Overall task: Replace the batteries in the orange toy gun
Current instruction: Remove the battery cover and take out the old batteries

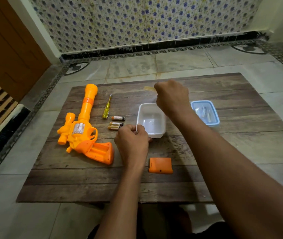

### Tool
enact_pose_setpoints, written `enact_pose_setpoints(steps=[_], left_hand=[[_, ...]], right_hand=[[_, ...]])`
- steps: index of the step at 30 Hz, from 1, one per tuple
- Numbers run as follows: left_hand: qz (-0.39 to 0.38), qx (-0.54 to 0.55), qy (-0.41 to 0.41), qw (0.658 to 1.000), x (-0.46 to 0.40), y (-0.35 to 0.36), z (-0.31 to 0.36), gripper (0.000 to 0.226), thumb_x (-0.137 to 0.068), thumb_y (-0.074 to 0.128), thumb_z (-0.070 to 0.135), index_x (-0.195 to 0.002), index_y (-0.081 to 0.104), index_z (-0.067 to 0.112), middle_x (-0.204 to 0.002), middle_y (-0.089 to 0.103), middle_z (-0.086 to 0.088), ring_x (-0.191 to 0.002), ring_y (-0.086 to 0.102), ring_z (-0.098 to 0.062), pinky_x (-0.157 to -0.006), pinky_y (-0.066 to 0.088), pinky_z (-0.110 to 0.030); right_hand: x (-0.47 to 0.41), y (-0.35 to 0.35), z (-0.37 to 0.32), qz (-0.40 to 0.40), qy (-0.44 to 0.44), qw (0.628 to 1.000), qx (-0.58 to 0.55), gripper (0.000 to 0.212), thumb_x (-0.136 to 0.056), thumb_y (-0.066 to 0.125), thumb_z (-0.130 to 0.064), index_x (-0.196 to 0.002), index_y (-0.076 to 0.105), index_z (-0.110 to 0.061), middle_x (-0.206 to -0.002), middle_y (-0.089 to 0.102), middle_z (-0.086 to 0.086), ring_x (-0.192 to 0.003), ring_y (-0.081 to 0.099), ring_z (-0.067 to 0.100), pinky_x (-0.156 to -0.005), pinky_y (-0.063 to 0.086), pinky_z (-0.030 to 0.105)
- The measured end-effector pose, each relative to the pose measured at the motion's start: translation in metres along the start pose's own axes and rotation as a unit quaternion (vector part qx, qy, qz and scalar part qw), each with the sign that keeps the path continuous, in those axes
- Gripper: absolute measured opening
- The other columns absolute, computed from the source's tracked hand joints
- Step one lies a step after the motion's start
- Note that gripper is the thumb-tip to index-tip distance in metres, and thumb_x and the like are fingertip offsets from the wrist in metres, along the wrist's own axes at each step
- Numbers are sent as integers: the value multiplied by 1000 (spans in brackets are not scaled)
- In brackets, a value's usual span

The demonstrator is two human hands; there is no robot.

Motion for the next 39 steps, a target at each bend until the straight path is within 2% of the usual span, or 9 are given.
enact_pose_setpoints(steps=[5,8,11,20,27,31,33,36,39], left_hand=[[-13,5,-1,1000,-2,-1,-2,34,-94,62,18,-61,67,12,-56,72,0,-54,74,-12,-69,65,-42],[-11,2,4,1000,-2,-3,0,33,-94,61,17,-63,68,12,-56,72,-1,-55,74,-12,-68,65,-40],[-15,-9,10,1000,-1,-3,1,33,-95,60,16,-63,68,11,-57,73,-1,-53,73,-10,-64,64,-38],[-10,-4,11,1000,-4,-2,-4,33,-92,62,20,-59,65,15,-59,73,1,-55,74,-18,-62,65,-45],[-29,1,9,1000,-3,0,-1,36,-98,62,23,-64,68,15,-62,73,3,-54,74,-14,-63,64,-39],[-15,-47,47,998,-3,-11,9,41,-103,57,24,-67,67,9,-58,68,1,-49,66,-11,-53,46,-26],[16,-103,90,991,-6,-21,12,35,-101,58,19,-69,66,8,-65,68,-3,-57,59,-17,-59,37,-32],[26,-133,149,980,-12,-35,16,19,-96,59,12,-97,78,9,-95,76,-8,-88,69,-26,-78,53,-36],[-16,-188,217,958,-17,-43,22,30,-95,58,2,-119,75,10,-115,73,-10,-105,68,-29,-90,54,-35]], right_hand=[[-21,19,0,-44,-46,998,23,16,-84,61,7,-96,67,-2,-79,52,10,-67,53,33,-61,49,37],[-31,27,9,-84,-55,995,2,34,-83,79,-8,-117,72,-8,-107,66,15,-86,66,34,-70,59,45],[-40,31,15,-135,-45,989,-25,55,-77,89,-24,-127,69,-14,-125,63,17,-101,66,36,-85,59,50],[-51,50,23,-193,-31,979,-62,45,-75,88,-25,-117,73,-16,-120,65,15,-101,66,33,-89,58,44],[-29,38,27,-101,27,980,-167,20,-89,74,-10,-109,78,-10,-107,75,12,-108,66,27,-82,46,27],[9,30,23,-62,101,965,-236,27,-90,72,-18,-117,75,-11,-118,73,11,-111,67,26,-96,52,33],[34,27,20,-66,130,955,-260,38,-90,74,-22,-126,70,-12,-128,69,8,-120,63,25,-103,50,36],[67,18,13,-24,155,946,-282,46,-89,74,-20,-133,66,-10,-130,68,10,-121,63,27,-102,50,38],[89,10,12,28,165,941,-294,49,-85,74,-16,-132,66,-5,-122,71,17,-111,67,32,-98,53,45]])
Point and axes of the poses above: each hand's wrist, its own x-axis away from the middle knuckle, its own y-axis out of the palm, z = x × y, the point moved 6 cm from there along -x, towards the middle knuckle
